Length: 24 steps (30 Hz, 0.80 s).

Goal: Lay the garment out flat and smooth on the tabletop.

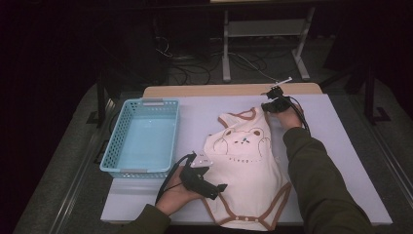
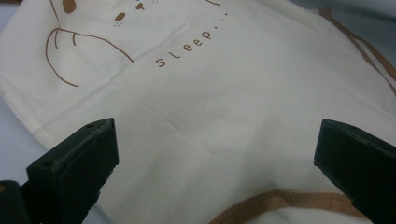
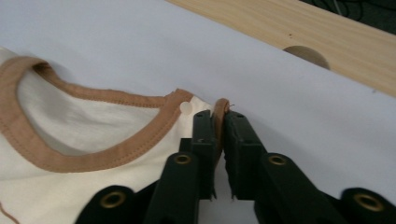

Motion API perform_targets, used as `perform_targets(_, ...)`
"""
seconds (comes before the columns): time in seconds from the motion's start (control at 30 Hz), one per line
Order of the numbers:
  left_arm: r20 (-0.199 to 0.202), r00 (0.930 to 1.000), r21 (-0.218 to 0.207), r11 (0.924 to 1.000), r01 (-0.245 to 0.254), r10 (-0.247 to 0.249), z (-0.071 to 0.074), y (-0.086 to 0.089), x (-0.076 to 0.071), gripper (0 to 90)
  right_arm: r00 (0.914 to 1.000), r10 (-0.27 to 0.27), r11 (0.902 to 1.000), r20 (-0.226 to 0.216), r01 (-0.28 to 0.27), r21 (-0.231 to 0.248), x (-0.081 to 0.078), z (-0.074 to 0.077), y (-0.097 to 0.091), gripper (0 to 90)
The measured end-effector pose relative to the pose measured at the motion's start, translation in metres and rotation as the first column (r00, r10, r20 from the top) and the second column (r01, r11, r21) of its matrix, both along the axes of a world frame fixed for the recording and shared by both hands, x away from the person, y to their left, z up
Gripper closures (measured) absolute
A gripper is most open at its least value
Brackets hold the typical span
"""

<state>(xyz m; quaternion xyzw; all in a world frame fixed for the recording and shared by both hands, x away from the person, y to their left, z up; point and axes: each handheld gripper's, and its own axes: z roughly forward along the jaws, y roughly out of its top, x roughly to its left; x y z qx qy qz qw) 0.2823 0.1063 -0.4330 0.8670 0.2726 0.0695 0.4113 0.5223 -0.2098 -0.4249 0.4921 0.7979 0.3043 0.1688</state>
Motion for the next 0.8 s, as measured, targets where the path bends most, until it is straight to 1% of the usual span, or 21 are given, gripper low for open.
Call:
perform_targets(0.03, 0.0, 1.0, 0.0, 1.0, 0.0, 0.0, 0.0, 0.0, 0.0, 0.0, 1.0, 0.0, 1.0, 0.0, 0.0, 0.0, 0.0, 0.0, 0.0, 76.5)
perform_targets(0.07, 0.002, 0.9999, 0.013, 0.9999, 0.01, -0.01, 0.0, 0.001, 0.001, 0.0, 1.0, -0.006, 0.9994, -0.006, 0.006, 0.033, -0.001, 0.0, -0.003, 68.6)
perform_targets(0.1, 0.001, 1.0, 0.013, 0.9999, 0.01, -0.01, 0.0, 0.001, 0.001, 0.0, 1.0, -0.004, 0.9992, -0.001, 0.004, 0.039, -0.002, 0.0, -0.004, 65.8)
perform_targets(0.2, 0.001, 1.0, 0.013, 0.9999, 0.008, -0.008, 0.0, 0.001, 0.0, 0.0, 0.9999, -0.014, 0.9962, 0.008, 0.014, 0.086, -0.008, 0.003, -0.011, 58.7)
perform_targets(0.3, 0.0, 1.0, 0.012, 0.9999, 0.004, -0.004, 0.0, 0.001, 0.001, 0.0, 0.9998, -0.01, 0.9932, 0.016, 0.008, 0.116, -0.018, 0.006, -0.017, 55.9)
perform_targets(0.33, -0.001, 1.0, 0.013, 0.9999, 0.004, -0.004, 0.0, 0.001, 0.001, 0.0, 0.9998, -0.006, 0.9932, 0.019, 0.003, 0.116, -0.022, 0.007, -0.019, 55.7)
perform_targets(0.37, -0.002, 1.0, 0.012, 0.9999, 0.002, -0.002, 0.0, 0.001, 0.001, 0.0, 0.9999, 0.002, 0.9929, 0.016, -0.004, 0.119, -0.026, 0.007, -0.022, 55.2)
perform_targets(0.43, -0.002, 1.0, 0.013, 0.9999, 0.003, -0.003, 0.0, 0.001, 0.001, 0.0, 0.9998, 0.015, 0.9902, 0.009, -0.016, 0.138, -0.035, 0.007, -0.027, 54.5)
perform_targets(0.47, 0.0, 1.0, 0.014, 0.9999, 0.003, -0.003, 0.0, 0.001, 0.001, 0.0, 0.9998, 0.021, 0.99, -0.002, -0.02, 0.14, -0.04, 0.006, -0.029, 54.4)
perform_targets(0.6, 0.003, 1.0, 0.019, 0.9998, 0.003, -0.003, 0.0, 0.001, 0.0, 0.0, 0.9989, 0.046, 0.9906, 0.001, -0.046, 0.129, -0.06, 0.006, -0.036, 53.7)
perform_targets(0.63, 0.002, 1.0, 0.02, 0.9998, 0.003, -0.003, 0.0, 0.001, 0.0, 0.0, 0.9987, 0.051, 0.9893, -0.003, -0.05, 0.137, -0.065, 0.006, -0.038, 53.7)
perform_targets(0.7, 0.001, 1.0, 0.017, 0.9999, 0.0, 0.0, 0.0, 0.001, 0.0, 0.0, 0.9978, 0.066, 0.9882, -0.005, -0.064, 0.139, -0.075, 0.007, -0.041, 53.6)
perform_targets(0.8, 0.002, 1.0, 0.016, 0.9999, -0.002, 0.002, 0.0, 0.001, 0.001, 0.0, 0.9963, 0.086, 0.9886, -0.007, -0.084, 0.125, -0.089, 0.008, -0.042, 53.2)
